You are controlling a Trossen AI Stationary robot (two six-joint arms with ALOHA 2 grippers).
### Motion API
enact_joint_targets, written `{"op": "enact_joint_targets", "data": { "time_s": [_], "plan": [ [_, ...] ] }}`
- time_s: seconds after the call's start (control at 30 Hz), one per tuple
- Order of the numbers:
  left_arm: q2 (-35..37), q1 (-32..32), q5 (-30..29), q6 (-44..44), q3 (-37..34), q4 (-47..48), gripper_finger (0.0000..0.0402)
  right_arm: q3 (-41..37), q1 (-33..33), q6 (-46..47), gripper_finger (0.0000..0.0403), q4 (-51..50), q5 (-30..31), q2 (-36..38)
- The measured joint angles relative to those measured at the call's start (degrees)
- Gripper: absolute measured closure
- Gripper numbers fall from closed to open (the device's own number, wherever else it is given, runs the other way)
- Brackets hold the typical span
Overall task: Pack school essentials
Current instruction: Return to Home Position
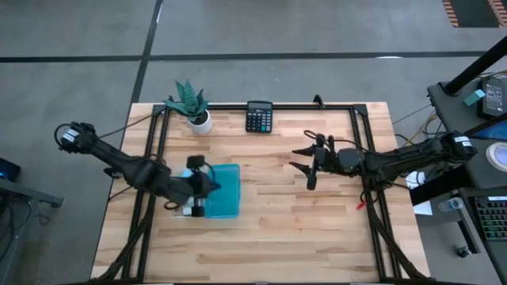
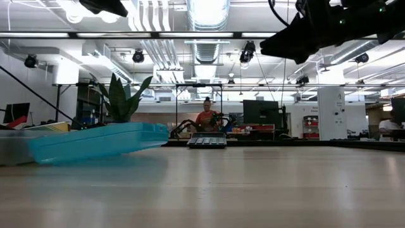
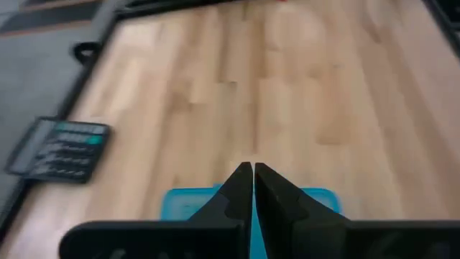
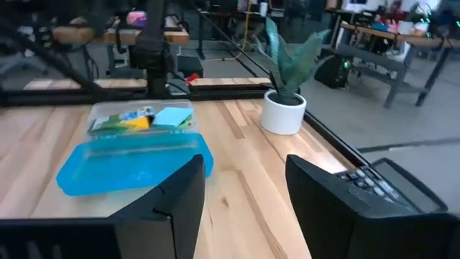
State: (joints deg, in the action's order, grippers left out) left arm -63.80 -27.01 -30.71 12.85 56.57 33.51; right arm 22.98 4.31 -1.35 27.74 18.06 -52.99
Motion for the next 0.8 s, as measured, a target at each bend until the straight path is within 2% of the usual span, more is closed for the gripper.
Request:
{"op": "enact_joint_targets", "data": {
  "time_s": [0.2,0.37,0.5,0.67,0.8],
  "plan": [
    [8.0,0.0,-5.4,0.1,-6.5,-0.8,0.0401,0.0,2.2,-7.3,0.0235,-0.6,-0.1,0.2],
    [14.0,0.0,-6.3,-1.3,-14.3,-8.0,0.0401,0.0,2.5,-13.1,0.0248,-1.8,0.0,2.9],
    [18.8,0.0,-6.3,-3.5,-20.7,-14.5,0.0402,-1.6,2.4,-15.7,0.0258,-2.9,0.0,7.3],
    [25.1,0.4,-7.1,-6.1,-27.5,-20.7,0.0402,-7.3,2.4,-16.3,0.0269,-1.9,-0.3,15.0],
    [29.8,1.0,-7.6,-11.8,-31.5,-26.2,0.0402,-11.2,2.2,-18.3,0.0275,-1.3,0.3,21.5]
  ]
}}
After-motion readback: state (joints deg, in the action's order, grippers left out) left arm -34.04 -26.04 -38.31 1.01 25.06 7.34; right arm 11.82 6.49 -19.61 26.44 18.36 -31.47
